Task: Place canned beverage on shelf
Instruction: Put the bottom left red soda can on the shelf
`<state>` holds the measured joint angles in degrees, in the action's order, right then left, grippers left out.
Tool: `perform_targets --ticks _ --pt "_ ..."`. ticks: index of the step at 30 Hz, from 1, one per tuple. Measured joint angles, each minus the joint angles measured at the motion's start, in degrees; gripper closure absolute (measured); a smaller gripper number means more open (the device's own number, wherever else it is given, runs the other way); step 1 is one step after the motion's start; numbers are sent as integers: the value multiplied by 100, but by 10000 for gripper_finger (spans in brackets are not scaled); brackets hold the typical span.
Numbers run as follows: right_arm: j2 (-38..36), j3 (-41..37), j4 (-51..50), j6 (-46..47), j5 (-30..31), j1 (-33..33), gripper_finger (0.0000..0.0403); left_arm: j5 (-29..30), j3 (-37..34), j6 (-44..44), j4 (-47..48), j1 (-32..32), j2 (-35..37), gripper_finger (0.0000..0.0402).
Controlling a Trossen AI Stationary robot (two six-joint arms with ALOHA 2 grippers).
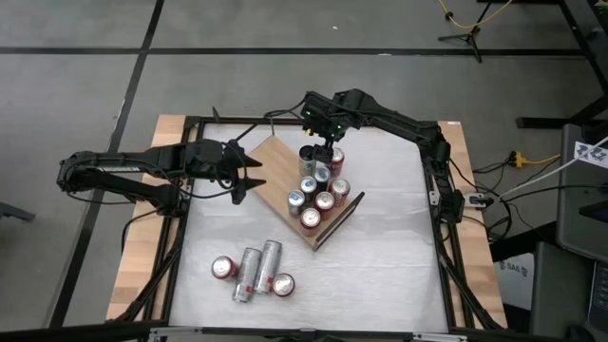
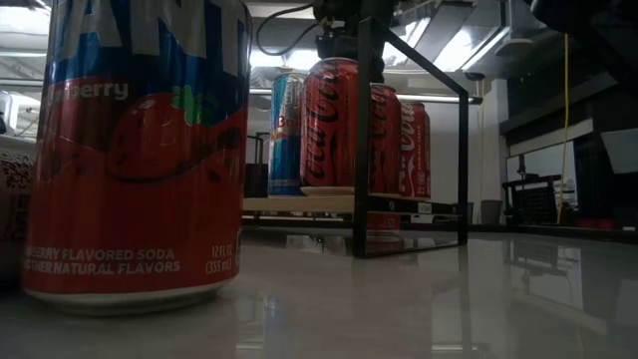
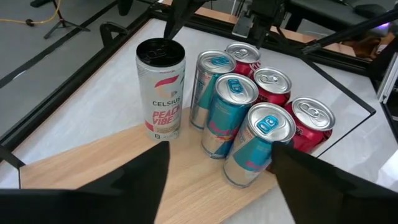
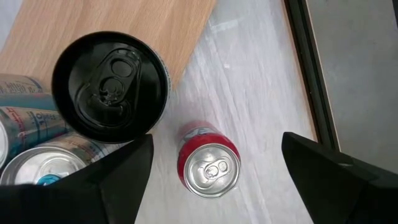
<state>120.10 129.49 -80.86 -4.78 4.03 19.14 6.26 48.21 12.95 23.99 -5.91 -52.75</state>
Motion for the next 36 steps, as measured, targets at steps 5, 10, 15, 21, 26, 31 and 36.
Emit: perform_targets --ticks 5,10,15,21,26,31,36 --pt "1 0 0 0 0 0 56 -259 0 7 -1 0 0 71" --pt "1 0 0 0 0 0 56 -535 0 13 -2 0 -2 38" --pt "0 0 0 0 0 0 56 -601 0 15 -13 0 -2 31" --pt "0 0 0 0 0 0 56 -832 0 44 -100 87 -2 34" --pt "0 0 0 0 0 0 56 -1138 0 269 -154 286 -4 35" --pt "1 0 -2 0 0 0 56 -1192 0 485 -155 642 -4 35" --pt "1 -1 0 0 0 0 56 -937 0 501 -146 1182 -4 35"
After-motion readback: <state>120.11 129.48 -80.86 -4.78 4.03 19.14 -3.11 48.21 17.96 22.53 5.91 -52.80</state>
